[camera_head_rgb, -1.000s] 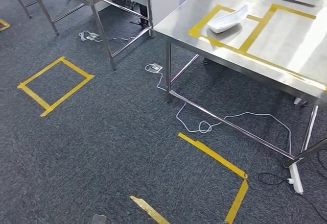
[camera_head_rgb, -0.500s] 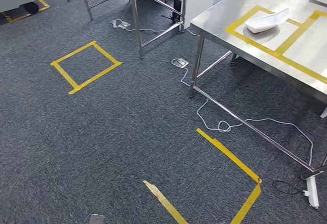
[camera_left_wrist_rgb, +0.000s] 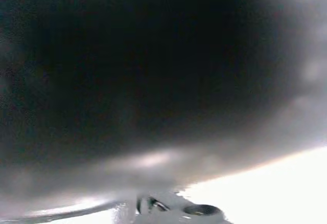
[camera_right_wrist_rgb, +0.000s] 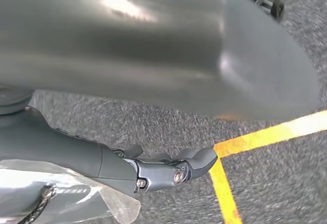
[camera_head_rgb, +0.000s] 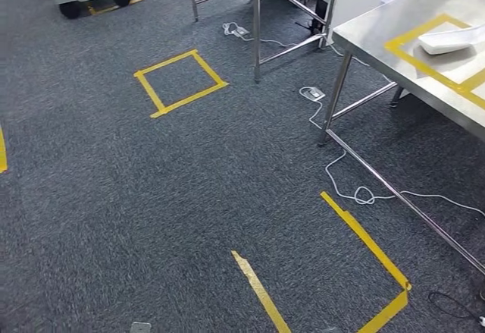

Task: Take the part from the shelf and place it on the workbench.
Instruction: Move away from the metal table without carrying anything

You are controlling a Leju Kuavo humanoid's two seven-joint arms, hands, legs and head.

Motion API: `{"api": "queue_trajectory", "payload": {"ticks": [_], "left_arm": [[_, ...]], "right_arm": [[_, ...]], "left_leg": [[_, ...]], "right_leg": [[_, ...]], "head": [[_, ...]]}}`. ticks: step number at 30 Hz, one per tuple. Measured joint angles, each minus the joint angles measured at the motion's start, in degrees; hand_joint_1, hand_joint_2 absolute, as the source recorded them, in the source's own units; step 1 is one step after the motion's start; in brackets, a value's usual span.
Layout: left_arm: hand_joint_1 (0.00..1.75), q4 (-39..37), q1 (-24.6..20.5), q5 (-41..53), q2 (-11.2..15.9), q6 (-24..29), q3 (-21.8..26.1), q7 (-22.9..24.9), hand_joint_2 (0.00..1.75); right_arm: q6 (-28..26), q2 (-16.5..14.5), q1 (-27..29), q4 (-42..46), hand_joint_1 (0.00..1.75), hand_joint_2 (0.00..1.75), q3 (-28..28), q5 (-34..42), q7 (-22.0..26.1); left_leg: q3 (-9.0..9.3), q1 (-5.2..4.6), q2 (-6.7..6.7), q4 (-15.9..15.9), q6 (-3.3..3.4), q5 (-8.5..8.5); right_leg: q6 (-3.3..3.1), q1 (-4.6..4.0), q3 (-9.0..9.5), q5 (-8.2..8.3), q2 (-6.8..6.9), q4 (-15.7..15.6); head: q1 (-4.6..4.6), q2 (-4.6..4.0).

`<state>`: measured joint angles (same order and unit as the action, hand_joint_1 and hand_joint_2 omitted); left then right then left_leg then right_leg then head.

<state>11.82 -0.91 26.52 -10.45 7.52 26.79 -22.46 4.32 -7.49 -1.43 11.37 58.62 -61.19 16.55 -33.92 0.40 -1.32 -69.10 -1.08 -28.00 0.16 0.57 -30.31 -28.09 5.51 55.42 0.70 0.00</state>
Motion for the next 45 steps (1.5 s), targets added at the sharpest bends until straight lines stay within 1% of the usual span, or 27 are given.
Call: {"api": "queue_trajectory", "payload": {"ticks": [2,3,5,6,8,10,12,13,14,16,17,19,21,23,25,26,28,30,32,34,36,37,39,40,42,43,45], "left_arm": [[0.00,0.00,-0.04,-0.45,0.50,-0.43,0.56,-0.34,0.00],[0.00,0.00,-0.07,-0.57,0.72,-0.56,0.78,-0.51,0.00],[0.00,0.00,0.06,-0.71,1.09,-0.69,1.21,-0.67,0.00],[0.00,0.00,0.22,-0.72,1.22,-0.72,1.43,-0.71,0.00],[0.00,0.00,0.45,-0.70,1.39,-0.78,1.74,-0.74,0.00],[0.00,0.00,0.52,-0.51,1.46,-0.85,1.87,-0.76,0.00],[0.00,0.00,0.62,-0.20,1.52,-0.86,1.93,-0.69,0.00],[0.00,0.00,0.68,-0.04,1.56,-0.86,1.94,-0.58,0.00],[0.00,0.00,0.73,0.08,1.59,-0.85,1.95,-0.48,0.00],[0.00,0.00,0.69,0.30,1.62,-0.81,1.97,-0.34,0.00],[0.00,0.00,0.61,0.40,1.61,-0.75,1.97,-0.33,0.00],[0.00,0.00,0.51,0.65,1.57,-0.59,1.97,-0.33,0.00],[0.00,0.00,0.63,1.01,1.59,-0.43,1.97,-0.33,0.00],[0.00,0.00,0.71,1.24,1.65,-0.30,1.97,-0.34,0.00],[0.00,0.00,0.56,1.49,1.68,-0.23,1.97,-0.35,0.00],[0.00,0.00,0.51,1.66,1.68,-0.21,1.97,-0.35,0.00],[0.00,0.00,0.64,1.99,1.69,-0.11,1.97,-0.35,0.00],[0.00,0.00,0.83,2.21,1.73,0.01,1.97,-0.36,0.00],[0.00,0.00,0.71,2.37,1.75,0.13,1.97,-0.38,0.00],[0.00,0.00,0.55,2.54,1.73,0.20,1.97,-0.40,0.00],[0.00,0.00,0.71,2.72,1.75,0.25,1.97,-0.42,0.00],[0.00,0.00,0.84,2.79,1.76,0.27,1.97,-0.43,0.00],[0.00,0.00,0.87,2.87,1.79,0.29,1.98,-0.49,0.00],[0.00,0.00,0.80,2.91,1.78,0.30,1.99,-0.51,0.00],[0.00,0.00,0.68,3.02,1.77,0.30,1.99,-0.53,0.00],[0.00,0.00,0.71,3.11,1.77,0.30,1.99,-0.53,0.00],[0.00,0.00,0.80,3.38,1.77,0.30,1.99,-0.53,0.00]], "right_arm": [[-0.04,-0.22,-0.19,-0.01,0.00,0.00,-0.02,-0.68,-0.05],[-0.03,-0.29,-0.24,-0.02,0.00,0.00,-0.04,-1.01,-0.08],[0.01,-0.31,-0.41,-0.03,0.00,0.00,-0.11,-1.56,-0.10],[0.04,-0.28,-0.52,-0.03,0.00,0.00,-0.15,-1.73,-0.10],[0.09,-0.23,-0.54,-0.03,0.00,0.00,-0.20,-1.90,-0.06],[0.13,-0.15,-0.28,-0.03,0.00,0.00,-0.22,-1.99,-0.07],[0.15,-0.08,-0.02,-0.03,0.00,0.00,-0.22,-2.08,-0.11],[0.16,-0.05,0.03,-0.03,0.00,0.00,-0.22,-2.11,-0.11],[0.16,-0.05,0.03,-0.03,0.00,0.00,-0.23,-2.13,-0.11],[0.15,0.03,-0.02,-0.03,0.00,0.00,-0.24,-2.17,-0.11],[0.15,0.10,-0.04,-0.03,0.00,0.00,-0.24,-2.19,-0.11],[0.16,0.24,-0.08,-0.03,0.00,0.00,-0.24,-2.20,-0.17],[0.18,0.25,-0.05,-0.03,0.00,0.00,-0.24,-2.16,-0.29],[0.19,0.28,-0.05,-0.02,0.00,0.00,-0.23,-2.10,-0.36],[0.21,0.30,0.05,-0.01,0.00,0.00,-0.22,-2.10,-0.41],[0.22,0.30,0.13,-0.01,0.00,0.00,-0.22,-2.14,-0.44],[0.22,0.30,0.22,-0.01,0.00,0.00,-0.22,-2.21,-0.48],[0.23,0.30,0.17,-0.02,0.00,0.00,-0.22,-2.22,-0.48],[0.25,0.30,0.16,-0.03,0.00,0.00,-0.22,-2.22,-0.46],[0.25,0.30,0.13,-0.02,0.00,0.00,-0.22,-2.22,-0.45],[0.25,0.30,-0.04,-0.01,0.00,0.00,-0.20,-2.21,-0.43],[0.26,0.30,-0.14,-0.02,0.00,0.00,-0.20,-2.20,-0.40],[0.32,0.30,-0.24,-0.03,0.00,0.00,-0.19,-2.17,-0.36],[0.35,0.30,-0.21,-0.03,0.00,0.00,-0.20,-2.15,-0.34],[0.41,0.30,0.08,-0.03,0.00,0.00,-0.19,-2.09,-0.35],[0.43,0.30,0.23,-0.03,0.00,0.00,-0.19,-2.07,-0.36],[0.44,0.30,0.41,-0.03,0.00,0.00,-0.17,-2.02,-0.37]], "left_leg": [[6.00,-0.57,-2.88,8.77,0.96,-0.25],[7.68,-0.85,-3.76,11.62,1.36,-0.83],[8.27,-1.02,-3.05,13.96,1.95,-1.53],[8.16,-0.92,-2.37,14.51,2.26,-1.44],[7.91,-0.67,-1.01,15.42,3.02,-1.00],[7.12,-0.83,0.50,15.30,3.62,-0.31],[6.47,-1.22,2.18,15.12,3.86,0.20],[6.28,-1.37,2.97,14.98,3.86,0.36],[6.15,-1.48,3.71,14.77,3.85,0.43],[5.80,-1.61,5.08,14.20,3.72,0.42],[5.46,-1.61,5.69,13.86,3.56,0.42],[4.64,-1.44,6.81,13.45,2.97,0.65],[4.00,-1.25,7.40,13.13,2.29,0.78],[2.66,-1.22,5.40,10.59,1.59,-1.00],[-0.71,-0.87,2.75,3.63,0.81,-4.80],[-2.62,-0.58,2.24,-0.28,0.46,-6.38],[-4.17,0.00,1.83,-3.57,-0.08,-6.59],[-1.25,0.42,0.73,2.07,-0.36,-2.84],[2.66,0.27,-1.88,9.80,-0.20,0.09],[3.80,-0.18,-2.93,12.64,0.60,0.44],[3.54,-0.41,-1.62,12.80,1.67,0.55],[3.56,-0.43,-0.99,12.93,2.10,0.68],[3.65,-0.40,0.23,13.22,2.92,0.98],[3.58,-0.49,0.86,13.22,3.19,1.01],[3.55,-0.81,2.41,13.17,3.60,0.97],[3.63,-0.97,3.27,13.14,3.69,0.91],[4.01,-1.15,5.02,13.06,3.70,0.69]], "right_leg": [[0.39,-0.27,-0.09,0.55,1.30,0.15],[0.66,-0.35,-0.15,0.79,2.01,0.21],[1.23,-0.43,-0.30,1.17,3.47,0.30],[1.54,-0.35,-0.64,0.90,3.08,0.60],[1.95,-0.16,-2.27,-1.32,-0.20,3.59],[2.07,-0.02,-5.52,-5.35,-4.17,11.21],[1.97,-0.10,-7.77,-7.26,-5.42,17.10],[1.84,-0.15,-7.41,-6.52,-5.53,16.79],[1.63,-0.20,-5.89,-4.81,-5.76,14.11],[1.05,-0.20,-1.51,-1.44,-7.82,5.99],[0.84,-0.16,0.21,-0.68,-8.94,2.78],[0.59,-0.16,1.39,-0.80,-9.95,0.57],[0.27,-0.12,1.50,-0.50,-8.76,0.13],[-0.20,0.09,1.59,-0.16,-7.27,-0.39],[-0.42,0.11,1.55,-0.11,-5.56,-0.55],[-0.43,0.08,1.49,-0.15,-4.63,-0.53],[-0.36,0.08,1.43,-0.24,-2.95,-0.50],[-0.10,0.11,1.62,-0.39,-1.56,-0.49],[0.47,-0.07,1.93,-0.69,-0.35,-0.40],[1.19,-0.28,2.11,-0.91,0.80,-0.29],[1.94,-0.10,2.24,-1.12,1.75,-0.28],[2.28,0.06,2.09,-1.57,1.14,0.09],[2.61,0.28,0.20,-4.00,-2.00,3.92],[2.55,0.27,-1.67,-5.82,-3.78,7.72],[2.29,0.18,-5.94,-8.46,-5.24,15.63],[2.13,0.11,-7.10,-8.28,-5.42,17.29],[1.72,0.03,-6.12,-4.63,-6.02,13.66]], "head": [[0.00,0.00],[0.03,0.00],[0.03,0.00],[-0.01,0.00],[-0.20,0.01],[-0.40,0.01],[-0.50,0.00],[-0.51,0.00],[-0.50,0.00],[-0.50,0.00],[-0.51,0.01],[-0.47,0.01],[-0.45,0.01],[-0.22,0.01],[0.02,0.00],[0.06,0.01],[0.06,0.01],[0.07,0.00],[0.06,0.01],[-0.03,0.01],[-0.07,0.00],[-0.09,0.00],[-0.35,0.01],[-0.51,0.01],[-0.62,0.00],[-0.61,0.00],[-0.60,0.00]]}}
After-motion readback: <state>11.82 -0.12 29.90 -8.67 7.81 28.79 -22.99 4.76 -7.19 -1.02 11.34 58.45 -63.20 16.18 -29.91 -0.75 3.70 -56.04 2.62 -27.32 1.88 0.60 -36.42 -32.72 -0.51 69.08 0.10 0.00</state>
